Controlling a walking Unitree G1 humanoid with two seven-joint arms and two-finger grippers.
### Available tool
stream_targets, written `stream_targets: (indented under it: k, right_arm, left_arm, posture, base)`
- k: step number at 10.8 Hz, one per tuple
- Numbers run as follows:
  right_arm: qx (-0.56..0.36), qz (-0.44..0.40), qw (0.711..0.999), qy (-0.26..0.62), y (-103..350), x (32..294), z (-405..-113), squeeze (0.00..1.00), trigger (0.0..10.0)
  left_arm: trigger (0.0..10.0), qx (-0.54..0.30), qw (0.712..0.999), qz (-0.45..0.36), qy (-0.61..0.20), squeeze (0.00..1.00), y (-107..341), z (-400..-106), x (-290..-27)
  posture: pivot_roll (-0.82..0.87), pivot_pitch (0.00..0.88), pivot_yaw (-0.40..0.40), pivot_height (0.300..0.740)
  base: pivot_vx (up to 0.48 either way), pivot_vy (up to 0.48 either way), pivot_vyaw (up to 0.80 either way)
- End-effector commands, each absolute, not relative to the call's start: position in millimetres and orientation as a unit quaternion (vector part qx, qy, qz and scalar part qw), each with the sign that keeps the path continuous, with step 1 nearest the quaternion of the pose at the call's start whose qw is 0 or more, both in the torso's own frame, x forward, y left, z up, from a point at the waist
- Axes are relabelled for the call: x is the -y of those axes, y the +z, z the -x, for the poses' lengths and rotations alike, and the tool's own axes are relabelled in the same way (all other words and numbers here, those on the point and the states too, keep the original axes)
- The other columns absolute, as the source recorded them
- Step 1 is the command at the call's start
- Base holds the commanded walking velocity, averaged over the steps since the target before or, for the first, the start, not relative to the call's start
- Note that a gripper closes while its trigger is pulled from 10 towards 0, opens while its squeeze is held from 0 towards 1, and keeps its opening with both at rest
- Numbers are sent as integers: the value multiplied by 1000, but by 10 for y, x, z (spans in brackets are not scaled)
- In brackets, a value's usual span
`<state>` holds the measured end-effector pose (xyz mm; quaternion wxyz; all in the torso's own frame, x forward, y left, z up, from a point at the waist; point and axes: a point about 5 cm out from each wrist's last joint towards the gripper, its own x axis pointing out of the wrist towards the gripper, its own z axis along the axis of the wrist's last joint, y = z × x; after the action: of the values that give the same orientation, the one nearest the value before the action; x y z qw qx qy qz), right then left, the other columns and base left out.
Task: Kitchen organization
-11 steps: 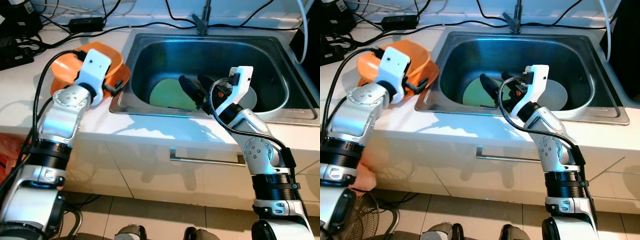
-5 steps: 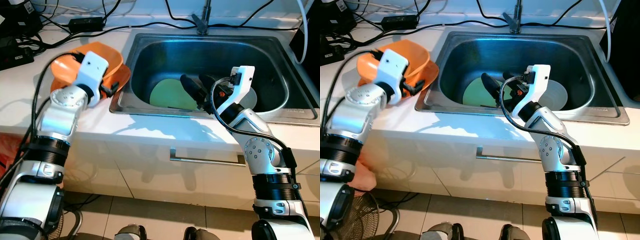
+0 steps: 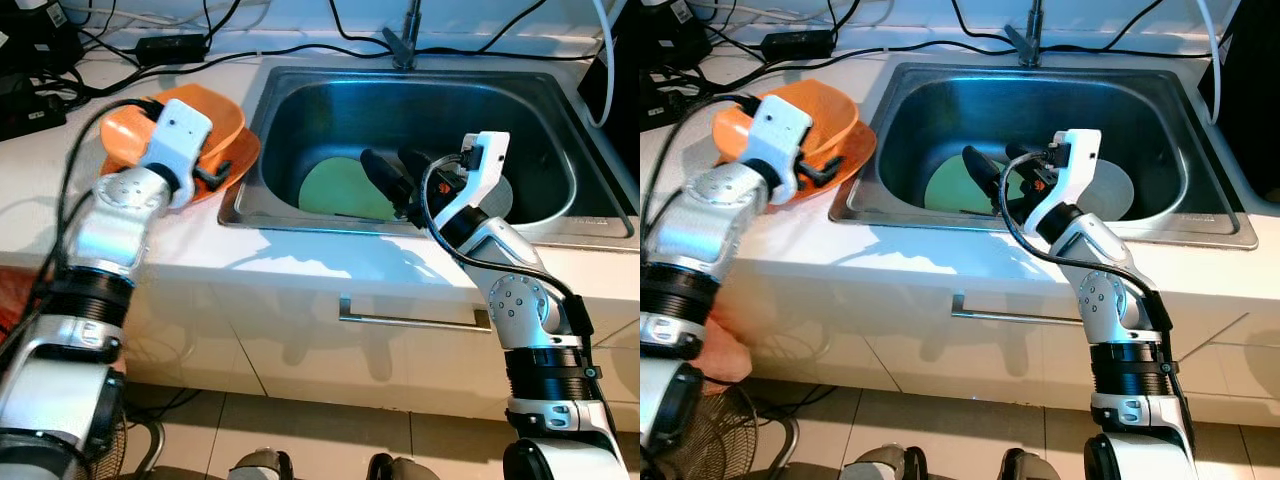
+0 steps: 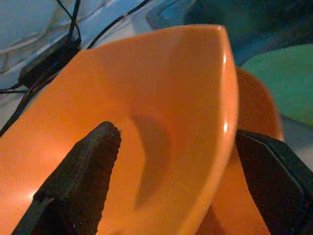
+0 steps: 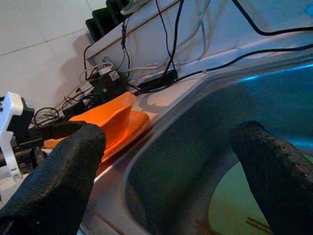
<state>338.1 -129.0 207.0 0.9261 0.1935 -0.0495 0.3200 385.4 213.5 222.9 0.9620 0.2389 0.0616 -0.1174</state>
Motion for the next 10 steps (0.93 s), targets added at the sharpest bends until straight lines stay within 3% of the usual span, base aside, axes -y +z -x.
stream_targets:
  k: [1,2,6,10]
  right_arm:
    - [54,-192,928,316,2103,1301,-3394,0,10000]
    - [54,-193,928,315,2100,1305,-3393,0,10000]
    - [53,-195,928,313,2098,1312,-3391,0,10000]
    - [50,-196,929,310,2091,1327,-3398,0,10000]
  left_arm:
    - [3373,-65,959,-249,-121,0,2229,-3855,-2174]
    - [0,-68,958,-249,-127,0,2206,-3849,-2185]
    - [0,-120,940,-257,-192,0,1998,-3793,-2142]
    - [0,-124,940,-254,-190,0,1948,-3787,-2161]
  posture:
    - [27,98,52,740]
    - [26,98,53,740]
    - [24,98,52,740]
    - [22,101,49,740]
  base:
    - [0,0,0]
    - [0,0,0]
    - [0,0,0]
    - [0,0,0]
